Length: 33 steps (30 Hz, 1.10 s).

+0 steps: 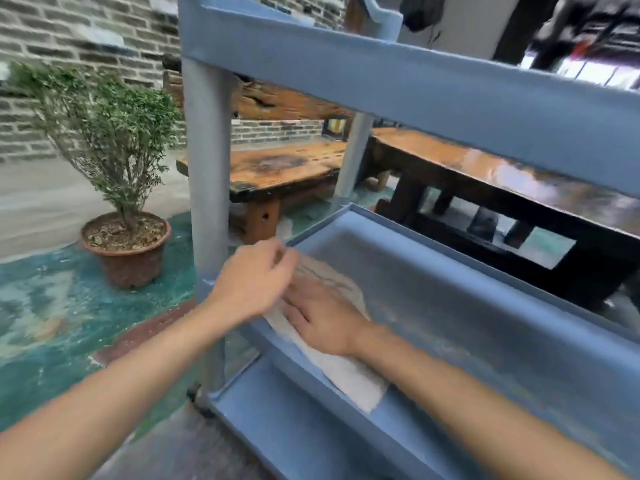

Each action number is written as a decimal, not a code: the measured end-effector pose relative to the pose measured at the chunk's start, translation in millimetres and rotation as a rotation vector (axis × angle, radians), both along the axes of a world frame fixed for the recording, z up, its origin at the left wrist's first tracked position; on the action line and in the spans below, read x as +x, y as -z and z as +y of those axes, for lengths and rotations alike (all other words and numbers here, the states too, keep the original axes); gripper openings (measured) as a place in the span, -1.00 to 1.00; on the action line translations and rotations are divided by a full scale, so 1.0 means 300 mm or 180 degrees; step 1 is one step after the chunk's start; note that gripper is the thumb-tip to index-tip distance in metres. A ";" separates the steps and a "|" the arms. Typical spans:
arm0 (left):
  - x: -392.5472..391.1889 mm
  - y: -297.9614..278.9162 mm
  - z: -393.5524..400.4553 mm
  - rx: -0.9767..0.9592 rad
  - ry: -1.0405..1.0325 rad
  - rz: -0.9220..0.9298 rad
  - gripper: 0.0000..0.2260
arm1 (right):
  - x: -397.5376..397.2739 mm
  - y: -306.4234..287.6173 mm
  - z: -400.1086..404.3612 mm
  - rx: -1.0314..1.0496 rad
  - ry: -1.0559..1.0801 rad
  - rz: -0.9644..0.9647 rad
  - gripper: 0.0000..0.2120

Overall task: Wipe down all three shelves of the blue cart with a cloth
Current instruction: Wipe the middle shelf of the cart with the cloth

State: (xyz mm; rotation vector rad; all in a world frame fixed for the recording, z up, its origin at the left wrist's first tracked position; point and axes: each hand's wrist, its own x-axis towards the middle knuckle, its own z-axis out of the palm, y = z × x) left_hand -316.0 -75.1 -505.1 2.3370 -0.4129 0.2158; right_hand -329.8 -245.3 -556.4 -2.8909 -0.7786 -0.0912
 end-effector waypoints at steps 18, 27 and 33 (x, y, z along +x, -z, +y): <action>0.368 0.044 -0.042 -0.1027 0.0602 0.2783 0.13 | 0.283 0.034 -0.064 0.0028 -0.0093 0.0257 -0.54; 0.440 0.086 -0.040 -0.1280 0.0787 0.2868 -0.19 | 0.469 0.093 -0.206 0.0150 -0.0210 0.0012 -0.59; 0.499 0.147 -0.079 -0.2184 0.0412 0.2537 -0.41 | 0.690 0.071 -0.429 -0.0184 0.0858 0.0101 -0.43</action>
